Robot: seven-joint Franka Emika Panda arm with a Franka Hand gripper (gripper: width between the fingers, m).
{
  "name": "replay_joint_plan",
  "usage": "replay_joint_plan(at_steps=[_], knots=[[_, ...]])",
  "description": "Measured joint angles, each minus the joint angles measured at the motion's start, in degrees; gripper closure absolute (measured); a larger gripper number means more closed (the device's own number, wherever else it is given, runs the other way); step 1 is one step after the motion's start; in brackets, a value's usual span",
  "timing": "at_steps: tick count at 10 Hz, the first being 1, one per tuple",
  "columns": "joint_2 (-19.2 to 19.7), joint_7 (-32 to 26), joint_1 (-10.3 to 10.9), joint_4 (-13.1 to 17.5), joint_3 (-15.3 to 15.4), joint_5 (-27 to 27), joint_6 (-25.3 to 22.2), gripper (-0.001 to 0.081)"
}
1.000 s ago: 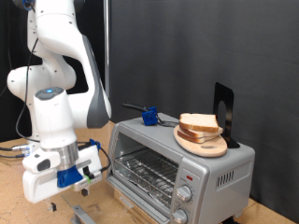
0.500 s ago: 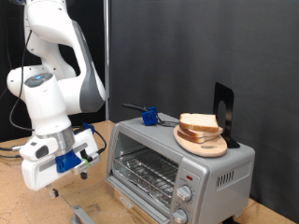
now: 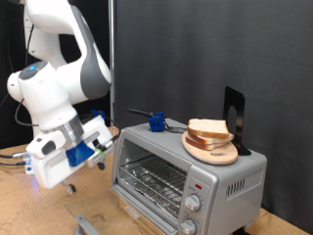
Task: Make a piece of toast with the oven
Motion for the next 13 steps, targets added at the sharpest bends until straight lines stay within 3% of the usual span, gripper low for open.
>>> replay_joint_plan(at_steps=[3, 8, 13], knots=[[-4.5, 0.1, -0.1, 2.3, -0.8, 1.7, -8.1, 0.0124], [-4.6, 0.4, -0.1, 2.6, -0.7, 2.6, -8.3, 0.0124], [-11.1, 0.1, -0.2, 4.3, -2.6, 3.8, -18.2, 0.0124]])
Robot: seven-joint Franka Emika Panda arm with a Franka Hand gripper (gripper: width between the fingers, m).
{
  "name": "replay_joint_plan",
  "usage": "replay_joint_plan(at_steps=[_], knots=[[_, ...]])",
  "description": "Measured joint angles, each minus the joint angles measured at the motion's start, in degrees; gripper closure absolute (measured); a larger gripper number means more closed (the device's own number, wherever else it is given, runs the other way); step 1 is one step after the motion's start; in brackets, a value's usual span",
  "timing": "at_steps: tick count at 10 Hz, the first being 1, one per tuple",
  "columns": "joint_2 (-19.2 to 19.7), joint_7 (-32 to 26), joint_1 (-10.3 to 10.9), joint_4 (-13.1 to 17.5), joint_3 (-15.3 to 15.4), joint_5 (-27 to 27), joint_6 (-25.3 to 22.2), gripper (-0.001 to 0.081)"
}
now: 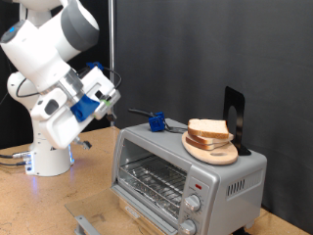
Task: Make a piece of toast with the oven
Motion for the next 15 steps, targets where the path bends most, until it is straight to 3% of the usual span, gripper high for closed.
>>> replay_joint_plan(at_steps=[3, 7, 9, 11, 13, 15], knots=[[-1.2, -1.2, 0.3, -0.2, -0.2, 0.7, -1.1, 0.0124], [-6.6, -9.2, 3.4, 0.1, 1.2, 7.7, -3.2, 0.0124], [-10.7, -14.0, 3.8, -2.1, 5.2, 5.7, 5.5, 0.0124], [-14.7, -14.8, 2.9, -5.6, 10.7, -0.3, 14.9, 0.0124], [-14.5, -14.0, 2.9, -5.0, 9.9, 0.3, 10.0, 0.0124], [-15.3, -10.4, 2.9, -2.7, 11.4, -5.4, 0.3, 0.0124]])
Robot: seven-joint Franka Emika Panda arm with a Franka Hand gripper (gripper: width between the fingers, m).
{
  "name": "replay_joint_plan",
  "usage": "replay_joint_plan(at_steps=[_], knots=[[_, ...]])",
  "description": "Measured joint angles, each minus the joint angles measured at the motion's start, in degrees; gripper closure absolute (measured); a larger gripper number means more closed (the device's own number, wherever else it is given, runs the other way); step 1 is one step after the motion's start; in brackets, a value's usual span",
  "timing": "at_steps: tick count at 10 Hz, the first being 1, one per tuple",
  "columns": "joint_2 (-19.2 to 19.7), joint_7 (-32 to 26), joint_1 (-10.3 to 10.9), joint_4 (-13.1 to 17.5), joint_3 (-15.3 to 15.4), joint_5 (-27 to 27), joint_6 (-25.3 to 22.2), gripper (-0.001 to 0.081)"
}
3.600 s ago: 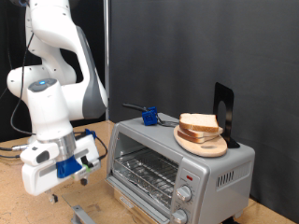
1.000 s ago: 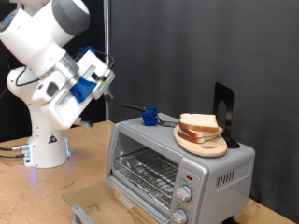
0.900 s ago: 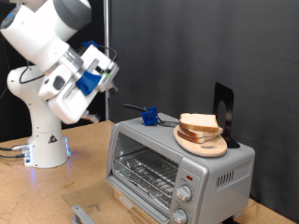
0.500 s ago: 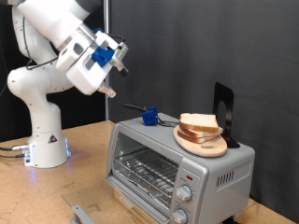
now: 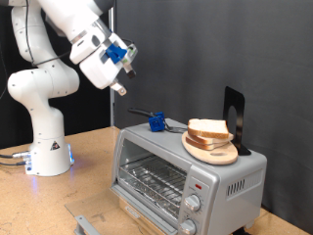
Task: Make a piece of toast with the oven
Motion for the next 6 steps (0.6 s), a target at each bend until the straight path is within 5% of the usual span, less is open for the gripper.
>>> replay_joint_plan(at_steps=[4, 6], knots=[[-5.8, 2.7, 0.1, -0.7, 8.5, -10.3, -1.3, 0.0124], [-6.8, 2.8, 0.0, -1.3, 9.5, -11.3, -1.7, 0.0124]])
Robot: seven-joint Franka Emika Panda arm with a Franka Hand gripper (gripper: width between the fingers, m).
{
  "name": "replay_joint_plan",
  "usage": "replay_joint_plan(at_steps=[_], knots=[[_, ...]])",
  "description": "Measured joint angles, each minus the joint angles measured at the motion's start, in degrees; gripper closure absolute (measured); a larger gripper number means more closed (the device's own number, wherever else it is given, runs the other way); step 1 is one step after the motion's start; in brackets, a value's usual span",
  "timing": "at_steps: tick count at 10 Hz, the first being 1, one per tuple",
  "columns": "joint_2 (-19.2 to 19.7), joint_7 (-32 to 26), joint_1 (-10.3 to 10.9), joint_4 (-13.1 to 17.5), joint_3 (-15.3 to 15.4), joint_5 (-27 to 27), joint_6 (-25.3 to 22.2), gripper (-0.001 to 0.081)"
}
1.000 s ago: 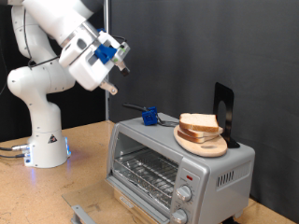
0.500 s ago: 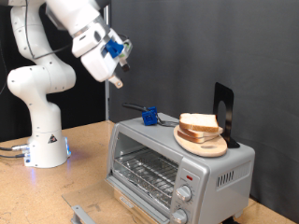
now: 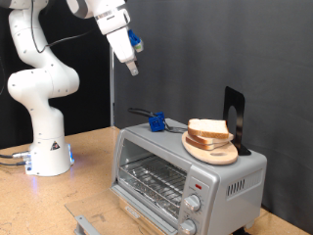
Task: Make a piece of toast with the oven
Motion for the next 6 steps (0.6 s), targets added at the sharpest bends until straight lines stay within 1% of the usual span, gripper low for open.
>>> replay_joint_plan(at_steps=[1, 2, 3, 4, 5, 6], knots=[[0.1, 2.3, 0.0, 0.1, -0.1, 0.9, -1.2, 0.0124], [0.2, 7.3, -0.1, 0.6, 0.0, 1.7, -4.4, 0.0124], [0.2, 12.5, -0.2, 1.4, 0.3, 2.4, -6.5, 0.0124], [0.1, 17.1, -0.2, 2.0, 0.8, 2.4, -7.7, 0.0124], [-0.4, 20.9, -0.3, 2.2, 1.5, 2.4, -8.0, 0.0124], [-1.2, 23.1, -0.5, 2.2, 2.2, 2.1, -7.6, 0.0124]])
